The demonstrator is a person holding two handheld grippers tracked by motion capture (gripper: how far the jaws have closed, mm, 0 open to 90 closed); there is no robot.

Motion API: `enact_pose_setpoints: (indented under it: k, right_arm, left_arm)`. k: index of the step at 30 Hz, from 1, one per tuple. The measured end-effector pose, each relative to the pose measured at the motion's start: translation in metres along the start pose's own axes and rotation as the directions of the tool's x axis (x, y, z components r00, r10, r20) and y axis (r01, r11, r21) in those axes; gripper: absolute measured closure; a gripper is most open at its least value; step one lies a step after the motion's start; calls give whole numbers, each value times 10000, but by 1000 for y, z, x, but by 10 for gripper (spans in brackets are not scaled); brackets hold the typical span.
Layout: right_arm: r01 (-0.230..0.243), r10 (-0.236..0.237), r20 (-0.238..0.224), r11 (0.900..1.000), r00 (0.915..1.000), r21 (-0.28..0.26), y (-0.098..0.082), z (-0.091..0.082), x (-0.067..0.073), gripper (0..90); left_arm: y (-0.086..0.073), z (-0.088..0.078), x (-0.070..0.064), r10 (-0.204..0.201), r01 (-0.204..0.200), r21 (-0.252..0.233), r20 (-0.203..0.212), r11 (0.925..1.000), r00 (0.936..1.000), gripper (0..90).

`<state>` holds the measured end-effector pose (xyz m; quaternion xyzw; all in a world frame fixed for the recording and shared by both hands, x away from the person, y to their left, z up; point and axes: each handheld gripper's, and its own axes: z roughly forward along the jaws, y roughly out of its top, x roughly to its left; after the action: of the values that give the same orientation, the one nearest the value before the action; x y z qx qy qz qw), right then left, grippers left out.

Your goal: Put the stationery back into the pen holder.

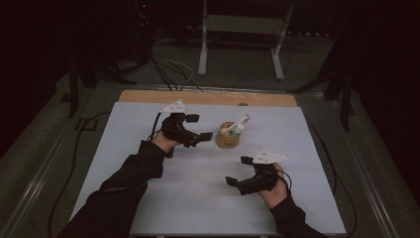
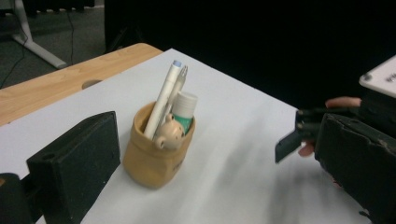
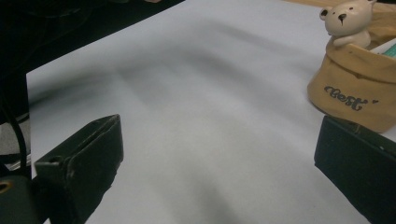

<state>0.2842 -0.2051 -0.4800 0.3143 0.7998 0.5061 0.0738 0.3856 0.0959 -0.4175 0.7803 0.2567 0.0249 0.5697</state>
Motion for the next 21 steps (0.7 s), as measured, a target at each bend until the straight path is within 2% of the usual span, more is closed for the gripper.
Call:
enact_pose_setpoints:
  k: [7,13,21]
  right_arm:
    - [40,-40,2,10000,10000,10,0,0,1,12]
    - [53,-53,-1,10000,10000,-35,0,-1,0,12]
    - [68,-68,-33,10000,10000,-1,1,-1,2,12]
  left_arm:
    - [-14,-24,-6,49,-50,-126,-143,9999,9999,7]
    - [-34,-38,-11,126,-140,-335,-430,9993,9990,7]
    - [-67,-51,-21,222,-210,184,-680,9996,9974,7]
